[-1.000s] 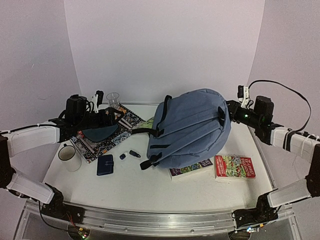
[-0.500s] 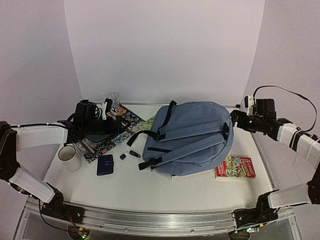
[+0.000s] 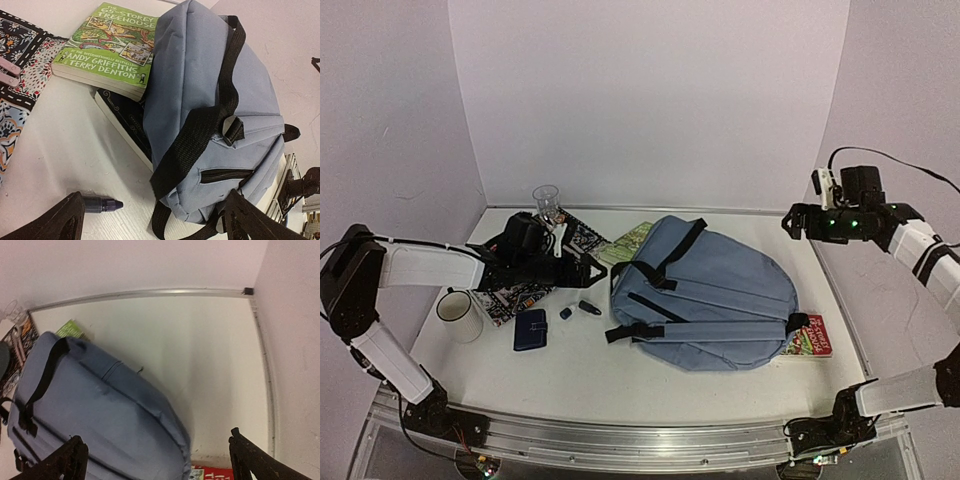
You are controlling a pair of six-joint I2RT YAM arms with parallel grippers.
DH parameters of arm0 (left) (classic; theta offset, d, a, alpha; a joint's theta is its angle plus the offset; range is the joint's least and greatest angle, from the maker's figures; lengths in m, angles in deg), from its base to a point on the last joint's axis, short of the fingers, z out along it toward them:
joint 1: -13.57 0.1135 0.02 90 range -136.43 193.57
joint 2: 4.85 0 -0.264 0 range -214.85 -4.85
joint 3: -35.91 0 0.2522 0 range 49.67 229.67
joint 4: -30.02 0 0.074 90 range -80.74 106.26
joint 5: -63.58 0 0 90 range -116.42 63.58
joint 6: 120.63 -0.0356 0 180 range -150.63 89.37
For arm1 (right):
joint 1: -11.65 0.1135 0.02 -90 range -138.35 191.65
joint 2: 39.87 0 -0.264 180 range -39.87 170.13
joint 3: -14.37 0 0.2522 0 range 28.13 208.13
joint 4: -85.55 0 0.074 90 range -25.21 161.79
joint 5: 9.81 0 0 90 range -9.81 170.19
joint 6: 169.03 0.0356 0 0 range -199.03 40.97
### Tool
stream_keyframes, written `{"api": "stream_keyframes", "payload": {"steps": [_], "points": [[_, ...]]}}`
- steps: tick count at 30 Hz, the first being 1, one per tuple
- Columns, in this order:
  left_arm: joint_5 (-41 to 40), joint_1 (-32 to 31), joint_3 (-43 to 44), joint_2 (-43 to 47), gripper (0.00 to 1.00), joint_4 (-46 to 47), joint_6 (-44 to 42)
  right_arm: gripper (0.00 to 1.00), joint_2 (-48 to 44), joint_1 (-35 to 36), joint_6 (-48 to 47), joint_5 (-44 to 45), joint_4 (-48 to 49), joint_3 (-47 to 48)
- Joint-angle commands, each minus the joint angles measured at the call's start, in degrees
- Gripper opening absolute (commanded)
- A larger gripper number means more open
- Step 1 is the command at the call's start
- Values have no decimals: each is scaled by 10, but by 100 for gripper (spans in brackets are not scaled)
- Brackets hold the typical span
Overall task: Pack the student bag
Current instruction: Turn over the student bag with the book, then adjust the student bag with the book.
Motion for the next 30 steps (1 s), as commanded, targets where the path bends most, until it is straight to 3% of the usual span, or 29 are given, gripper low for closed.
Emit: {"api": "stream_keyframes", "payload": {"steps": [1, 12, 23, 30], "points": [[23, -15, 43, -26, 99, 15, -5, 98, 34, 42, 3, -96, -48, -11], [70, -50, 106, -102, 97, 2, -15, 98, 75, 59, 95, 27, -84, -78], [83, -65, 177, -186, 91, -33, -17, 98, 138, 31, 128, -71, 41, -166], [116, -75, 207, -211, 79, -34, -8, 93, 180, 31, 92, -149, 84, -92]]}}
